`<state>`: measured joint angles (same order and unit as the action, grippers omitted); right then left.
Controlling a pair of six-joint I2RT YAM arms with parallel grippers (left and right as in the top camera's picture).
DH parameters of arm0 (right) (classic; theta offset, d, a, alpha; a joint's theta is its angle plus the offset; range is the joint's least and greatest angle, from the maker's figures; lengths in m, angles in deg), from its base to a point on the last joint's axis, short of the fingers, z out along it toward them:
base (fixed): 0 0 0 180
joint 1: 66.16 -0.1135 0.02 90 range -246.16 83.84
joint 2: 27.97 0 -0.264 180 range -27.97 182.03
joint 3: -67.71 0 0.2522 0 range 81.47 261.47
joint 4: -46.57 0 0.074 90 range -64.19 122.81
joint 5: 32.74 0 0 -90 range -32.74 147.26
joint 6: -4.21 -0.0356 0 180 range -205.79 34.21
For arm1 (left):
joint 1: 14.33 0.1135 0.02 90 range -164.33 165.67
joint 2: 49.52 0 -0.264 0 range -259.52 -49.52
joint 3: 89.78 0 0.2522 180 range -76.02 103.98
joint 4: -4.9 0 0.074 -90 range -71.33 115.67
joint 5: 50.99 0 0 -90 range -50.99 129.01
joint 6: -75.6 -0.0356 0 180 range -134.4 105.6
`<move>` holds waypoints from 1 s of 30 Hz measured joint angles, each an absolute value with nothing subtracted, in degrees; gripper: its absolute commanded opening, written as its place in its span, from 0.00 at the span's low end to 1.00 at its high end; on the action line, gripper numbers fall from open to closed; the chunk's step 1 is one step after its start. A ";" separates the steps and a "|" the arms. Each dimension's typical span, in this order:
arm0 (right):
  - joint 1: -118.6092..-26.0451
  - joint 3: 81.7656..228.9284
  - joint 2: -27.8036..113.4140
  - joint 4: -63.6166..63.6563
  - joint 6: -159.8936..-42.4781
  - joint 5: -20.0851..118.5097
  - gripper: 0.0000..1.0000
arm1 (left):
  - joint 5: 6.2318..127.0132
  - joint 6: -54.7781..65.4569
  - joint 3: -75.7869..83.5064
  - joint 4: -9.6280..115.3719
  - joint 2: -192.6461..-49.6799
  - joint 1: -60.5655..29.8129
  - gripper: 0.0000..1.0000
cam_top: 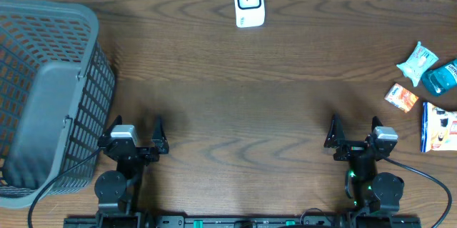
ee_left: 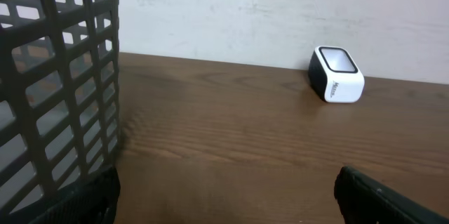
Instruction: Scan the item barcode
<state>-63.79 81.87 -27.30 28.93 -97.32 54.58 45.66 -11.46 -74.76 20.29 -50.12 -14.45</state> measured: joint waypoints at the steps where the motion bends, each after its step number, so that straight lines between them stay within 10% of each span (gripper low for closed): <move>1: -63.79 81.87 -27.30 28.90 -97.32 54.58 0.99 | 45.66 -11.46 -74.76 20.29 -50.12 -14.45 0.98; 30: -63.79 81.87 -27.30 28.79 -90.28 57.05 0.99 | 45.46 -11.46 -74.76 20.32 -50.12 -14.45 0.98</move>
